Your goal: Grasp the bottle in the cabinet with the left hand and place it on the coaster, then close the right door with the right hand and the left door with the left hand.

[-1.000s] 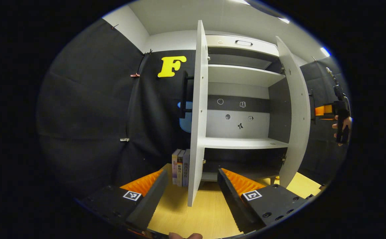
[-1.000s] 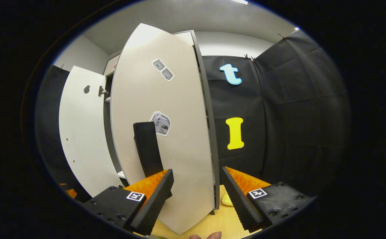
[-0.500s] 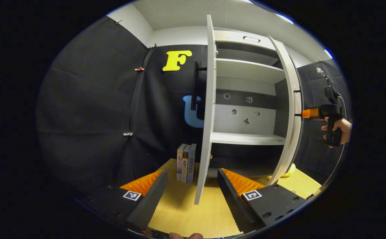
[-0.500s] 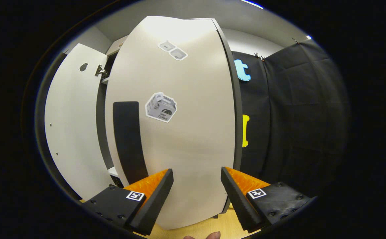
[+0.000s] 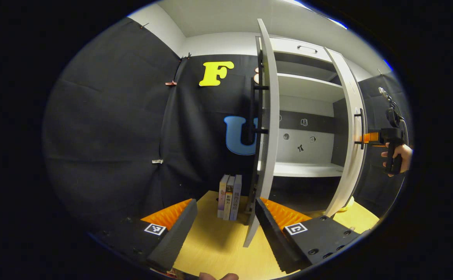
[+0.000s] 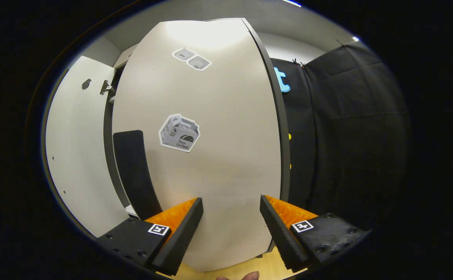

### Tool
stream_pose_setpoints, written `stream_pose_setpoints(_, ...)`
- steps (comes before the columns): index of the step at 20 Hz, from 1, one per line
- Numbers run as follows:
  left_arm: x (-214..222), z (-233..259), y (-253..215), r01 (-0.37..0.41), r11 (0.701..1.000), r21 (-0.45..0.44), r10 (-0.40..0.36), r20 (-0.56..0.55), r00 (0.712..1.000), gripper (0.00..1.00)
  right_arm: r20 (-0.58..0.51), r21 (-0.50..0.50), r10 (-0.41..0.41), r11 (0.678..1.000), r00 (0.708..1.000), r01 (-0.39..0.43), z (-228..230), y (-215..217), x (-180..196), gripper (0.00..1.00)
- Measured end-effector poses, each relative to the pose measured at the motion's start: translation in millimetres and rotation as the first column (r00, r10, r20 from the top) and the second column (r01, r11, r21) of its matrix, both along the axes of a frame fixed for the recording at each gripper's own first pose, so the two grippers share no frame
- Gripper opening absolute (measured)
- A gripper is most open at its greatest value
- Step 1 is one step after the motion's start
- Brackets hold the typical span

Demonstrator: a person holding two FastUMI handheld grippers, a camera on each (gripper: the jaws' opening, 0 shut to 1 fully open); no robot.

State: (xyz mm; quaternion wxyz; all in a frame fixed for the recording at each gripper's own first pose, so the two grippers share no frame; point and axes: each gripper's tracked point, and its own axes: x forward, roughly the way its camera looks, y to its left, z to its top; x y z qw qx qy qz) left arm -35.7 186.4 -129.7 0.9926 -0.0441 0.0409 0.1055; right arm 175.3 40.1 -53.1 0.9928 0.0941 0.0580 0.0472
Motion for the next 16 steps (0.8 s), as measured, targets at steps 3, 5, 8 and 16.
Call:
stream_pose_setpoints(3,11,16,14,0.008,1.0,0.006,-0.008,0.02,1.0,0.95,0.013,-0.019,0.001,1.0,1.0,0.0,6,-3,-18,0.98)
stream_pose_setpoints(5,17,27,21,0.015,1.0,-0.011,-0.014,0.028,0.999,0.95,0.026,-0.037,0.002,0.999,1.0,-0.001,13,-7,-36,0.98)
stream_pose_setpoints(8,38,50,37,0.015,1.0,-0.019,-0.014,0.05,0.999,0.95,0.043,-0.06,0.004,0.998,0.999,-0.001,24,-12,-54,0.98)
stream_pose_setpoints(16,74,102,32,0.048,0.998,0.04,-0.052,0.117,0.992,0.97,0.065,-0.124,0.011,0.992,0.998,-0.003,38,-33,-92,0.97)
